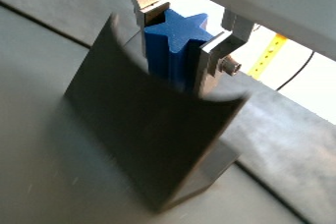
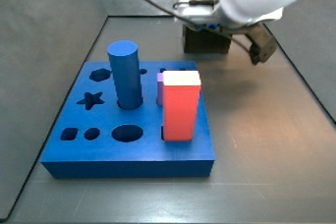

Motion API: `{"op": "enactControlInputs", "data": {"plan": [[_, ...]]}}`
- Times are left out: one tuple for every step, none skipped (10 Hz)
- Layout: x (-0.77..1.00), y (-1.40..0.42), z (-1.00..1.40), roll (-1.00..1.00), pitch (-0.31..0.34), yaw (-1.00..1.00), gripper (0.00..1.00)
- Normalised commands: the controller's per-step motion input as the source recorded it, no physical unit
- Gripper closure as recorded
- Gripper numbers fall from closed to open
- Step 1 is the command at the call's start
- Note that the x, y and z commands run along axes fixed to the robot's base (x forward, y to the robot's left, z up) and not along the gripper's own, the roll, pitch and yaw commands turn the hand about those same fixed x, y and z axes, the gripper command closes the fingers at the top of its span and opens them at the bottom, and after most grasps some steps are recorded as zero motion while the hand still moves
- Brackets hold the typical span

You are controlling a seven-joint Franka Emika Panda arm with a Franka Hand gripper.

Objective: Pick up the star object. Move up. Place the star object on the fixture. Regrasp the star object. Move to above the board. Insert the star object.
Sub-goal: Move to above the board.

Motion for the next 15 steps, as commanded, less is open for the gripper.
{"op": "enactControlInputs", "data": {"plan": [[0.06, -0.12, 1.0, -0.03, -0.06, -0.06, 1.0], [0.06, -0.11, 1.0, -0.03, -0.024, -0.08, 1.0], [0.05, -0.11, 1.0, -0.02, 0.017, -0.09, 1.0], [0.05, -0.11, 1.0, -0.02, 0.037, -0.09, 1.0], [0.05, -0.1, 1.0, -0.02, 0.08, -0.07, 1.0], [0.04, -0.1, 1.0, -0.01, 0.105, -0.05, 1.0], [0.04, -0.09, 1.0, -0.02, 0.121, -0.03, 1.0], [0.04, -0.09, 1.0, -0.03, 0.137, 0.0, 1.0], [0.04, -0.09, 1.0, -0.04, 0.153, 0.03, 1.0], [0.04, -0.08, 1.0, -0.04, 0.158, 0.05, 1.0], [0.04, -0.08, 1.0, -0.04, 0.17, 0.08, 1.0], [0.05, -0.08, 1.0, -0.04, 0.171, 0.1, 1.0], [0.05, -0.08, 1.0, -0.03, 0.167, 0.11, 1.0], [0.05, -0.07, 1.0, -0.04, 0.154, 0.13, 1.0], [0.05, -0.07, 1.0, -0.04, 0.142, 0.13, 1.0]]}}
